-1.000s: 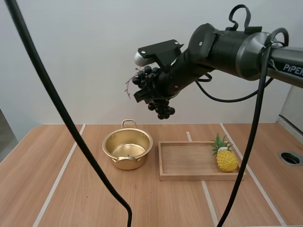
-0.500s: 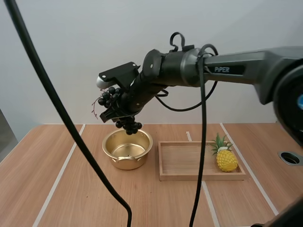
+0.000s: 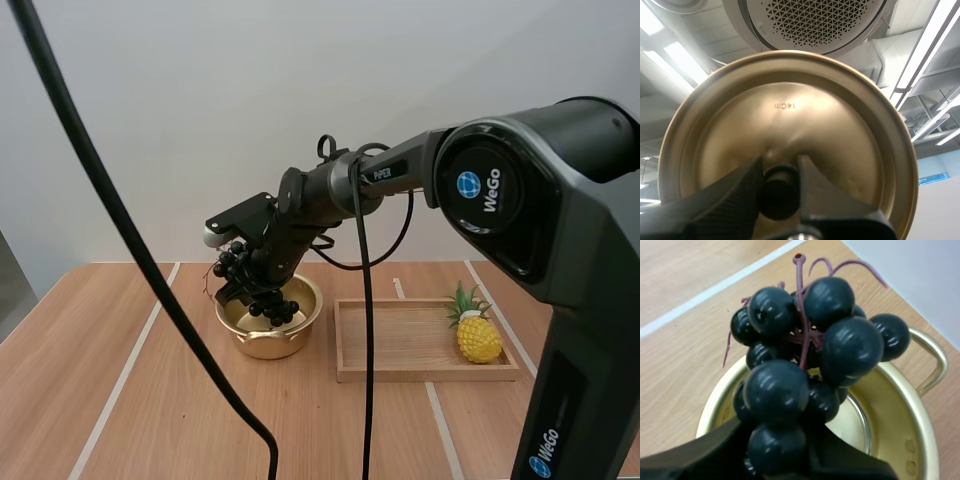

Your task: Open the pot, put the grape inside, and close it

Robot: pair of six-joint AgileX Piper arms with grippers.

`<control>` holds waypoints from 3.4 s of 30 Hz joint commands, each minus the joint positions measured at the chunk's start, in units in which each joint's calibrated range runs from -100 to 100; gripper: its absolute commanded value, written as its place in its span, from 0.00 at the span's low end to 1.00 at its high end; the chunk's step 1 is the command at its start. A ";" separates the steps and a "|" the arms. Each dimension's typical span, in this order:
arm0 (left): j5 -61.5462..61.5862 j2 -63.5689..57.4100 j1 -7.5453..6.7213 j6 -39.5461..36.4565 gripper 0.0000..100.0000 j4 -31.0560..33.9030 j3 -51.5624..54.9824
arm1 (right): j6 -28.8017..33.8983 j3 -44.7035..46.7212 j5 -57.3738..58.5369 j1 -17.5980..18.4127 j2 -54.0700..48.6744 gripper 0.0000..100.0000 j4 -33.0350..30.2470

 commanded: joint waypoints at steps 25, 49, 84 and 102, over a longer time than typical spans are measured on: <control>-1.30 -0.10 0.04 -0.48 0.00 0.52 -0.42 | -2.57 -0.42 16.65 -4.05 5.95 0.00 -1.52; -1.30 -0.10 0.04 -0.48 0.00 0.52 -0.42 | -2.53 -0.42 17.09 -3.98 10.06 0.00 -0.76; -1.30 -0.10 0.04 -0.48 0.00 0.52 -0.42 | 1.81 -0.42 17.25 -3.98 -15.49 1.00 2.63; -1.30 -0.10 0.04 -0.48 0.00 0.52 -0.42 | 18.79 -13.03 26.48 -9.85 -42.86 1.00 -17.95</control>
